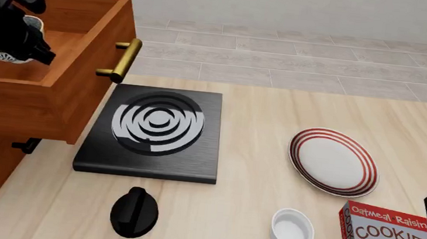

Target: Pick the akita bowl in the top layer of the wooden cabinet and place it on the plate.

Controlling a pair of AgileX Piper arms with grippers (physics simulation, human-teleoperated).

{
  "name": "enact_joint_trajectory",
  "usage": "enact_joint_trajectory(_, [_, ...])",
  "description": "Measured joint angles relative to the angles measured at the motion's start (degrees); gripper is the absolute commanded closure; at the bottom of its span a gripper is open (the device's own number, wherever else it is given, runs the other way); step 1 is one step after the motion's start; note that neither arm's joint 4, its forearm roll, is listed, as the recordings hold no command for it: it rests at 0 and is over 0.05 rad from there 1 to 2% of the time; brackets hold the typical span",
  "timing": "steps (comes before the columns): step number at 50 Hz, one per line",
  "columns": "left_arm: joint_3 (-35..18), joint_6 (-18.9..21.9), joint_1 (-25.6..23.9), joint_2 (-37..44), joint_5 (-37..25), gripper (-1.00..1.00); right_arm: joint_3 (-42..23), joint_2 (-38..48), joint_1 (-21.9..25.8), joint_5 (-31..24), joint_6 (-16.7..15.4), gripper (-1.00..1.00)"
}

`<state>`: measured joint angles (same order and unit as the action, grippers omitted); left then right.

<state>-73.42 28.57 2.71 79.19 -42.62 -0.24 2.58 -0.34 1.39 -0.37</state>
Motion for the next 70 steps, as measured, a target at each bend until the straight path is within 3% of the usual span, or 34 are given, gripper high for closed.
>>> enact_joint_trajectory(37, [-5.5,-3.9,-7.4,0.0,0.2,1.0,0.0,0.1,0.0,0.1,0.0,1.0])
enact_joint_trajectory(70, [-11.0,-2.4,-8.5,0.1,-2.6,1.0,0.0,-0.3,0.0,-0.2,0.2,1.0])
